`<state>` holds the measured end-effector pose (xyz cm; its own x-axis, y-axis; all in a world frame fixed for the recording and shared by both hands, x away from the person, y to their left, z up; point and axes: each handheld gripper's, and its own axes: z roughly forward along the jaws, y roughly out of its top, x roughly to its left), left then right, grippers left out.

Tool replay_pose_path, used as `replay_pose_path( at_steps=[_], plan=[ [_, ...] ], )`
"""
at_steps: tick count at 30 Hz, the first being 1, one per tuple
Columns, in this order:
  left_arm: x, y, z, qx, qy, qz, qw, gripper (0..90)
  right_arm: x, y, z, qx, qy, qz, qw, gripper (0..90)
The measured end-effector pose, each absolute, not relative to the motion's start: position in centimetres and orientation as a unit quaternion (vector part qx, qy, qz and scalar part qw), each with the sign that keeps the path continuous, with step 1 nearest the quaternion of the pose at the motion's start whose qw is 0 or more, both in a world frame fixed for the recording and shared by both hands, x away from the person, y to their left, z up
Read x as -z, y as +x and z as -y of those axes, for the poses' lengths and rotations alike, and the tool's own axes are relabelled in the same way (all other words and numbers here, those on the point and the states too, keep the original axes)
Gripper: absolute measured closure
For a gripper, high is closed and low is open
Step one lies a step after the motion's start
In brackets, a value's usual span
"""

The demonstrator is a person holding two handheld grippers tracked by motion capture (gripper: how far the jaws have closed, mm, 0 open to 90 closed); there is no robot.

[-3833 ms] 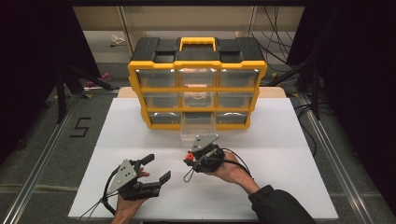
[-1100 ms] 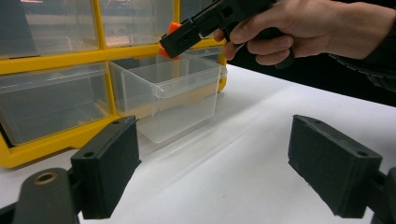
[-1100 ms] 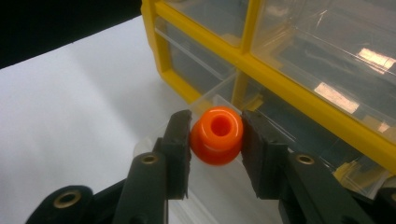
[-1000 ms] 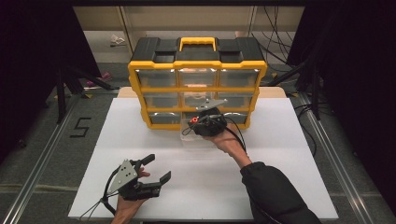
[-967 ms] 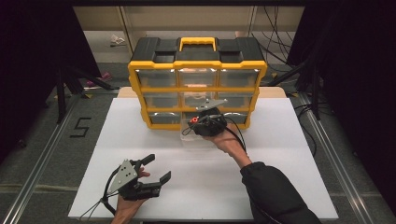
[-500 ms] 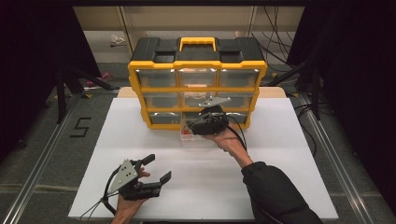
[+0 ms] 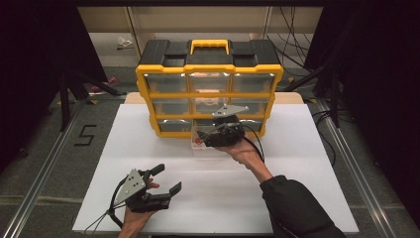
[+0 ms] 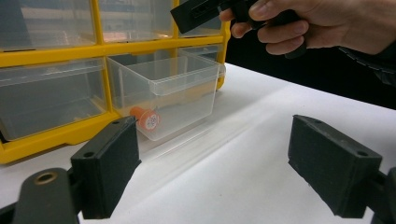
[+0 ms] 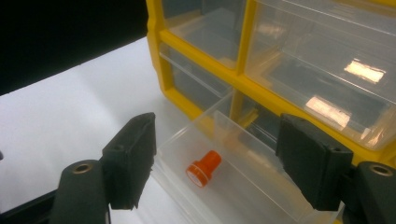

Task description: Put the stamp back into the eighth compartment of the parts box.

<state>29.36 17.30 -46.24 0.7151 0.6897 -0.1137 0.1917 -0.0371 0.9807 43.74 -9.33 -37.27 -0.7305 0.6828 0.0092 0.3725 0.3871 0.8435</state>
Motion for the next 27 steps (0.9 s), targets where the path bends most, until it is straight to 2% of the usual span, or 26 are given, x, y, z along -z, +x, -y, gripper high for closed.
replay_pose_path(
  at_steps=[27],
  plan=[
    [46.3, 29.3, -17.3, -0.202, 0.689, -0.319, 0.618, 16.1, 37.1, 39.9, 12.1, -0.501, 0.297, -0.793, 0.179, 29.6]
  ],
)
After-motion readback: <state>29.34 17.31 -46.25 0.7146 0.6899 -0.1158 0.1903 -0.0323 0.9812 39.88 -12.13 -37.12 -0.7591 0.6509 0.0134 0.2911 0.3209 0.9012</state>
